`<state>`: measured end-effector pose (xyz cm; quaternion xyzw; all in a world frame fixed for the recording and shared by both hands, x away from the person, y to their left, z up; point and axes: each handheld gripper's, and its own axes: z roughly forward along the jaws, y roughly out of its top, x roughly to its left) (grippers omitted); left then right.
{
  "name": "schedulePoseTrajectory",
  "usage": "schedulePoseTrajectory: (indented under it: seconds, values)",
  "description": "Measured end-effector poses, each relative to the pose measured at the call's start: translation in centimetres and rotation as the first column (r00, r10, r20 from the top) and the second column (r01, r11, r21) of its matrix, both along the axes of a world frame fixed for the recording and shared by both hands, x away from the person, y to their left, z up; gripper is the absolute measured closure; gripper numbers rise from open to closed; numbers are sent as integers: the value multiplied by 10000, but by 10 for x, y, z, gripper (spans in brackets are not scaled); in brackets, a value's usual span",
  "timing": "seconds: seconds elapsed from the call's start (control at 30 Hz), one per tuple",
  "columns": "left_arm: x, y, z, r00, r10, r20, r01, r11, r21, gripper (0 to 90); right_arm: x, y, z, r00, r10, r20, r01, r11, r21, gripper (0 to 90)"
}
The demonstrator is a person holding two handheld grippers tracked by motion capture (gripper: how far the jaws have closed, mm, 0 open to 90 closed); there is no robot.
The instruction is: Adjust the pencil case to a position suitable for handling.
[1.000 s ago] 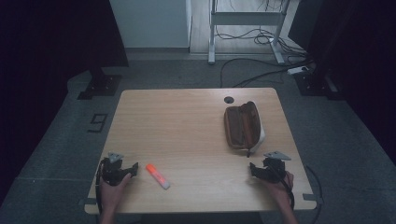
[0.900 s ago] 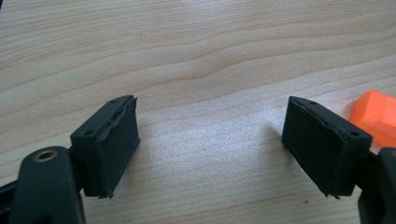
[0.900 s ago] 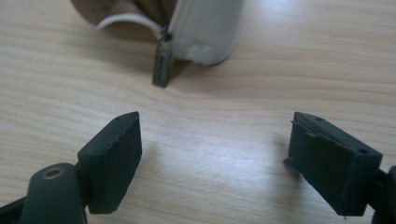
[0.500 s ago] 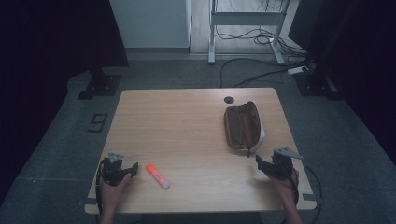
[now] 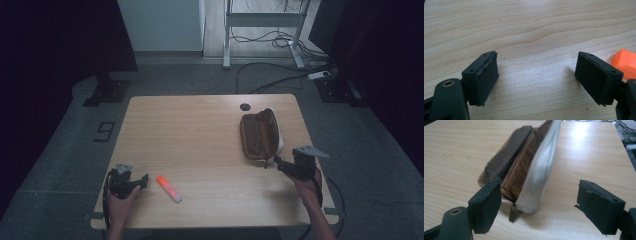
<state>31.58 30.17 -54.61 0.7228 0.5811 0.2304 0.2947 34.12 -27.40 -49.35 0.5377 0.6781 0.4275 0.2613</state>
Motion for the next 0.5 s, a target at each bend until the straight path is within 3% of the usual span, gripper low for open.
schedulePoseTrajectory:
  seconds: [0.2,0.5]
  values:
    - [0,0,0,10000,3,2,-3,10000,2,187,13,7,2,9998,174,39,-174,9998,-94,190]
    - [0,0,0,10000,6,9,-6,10000,0,189,45,16,-7,9993,-235,-301,237,9997,45,216]
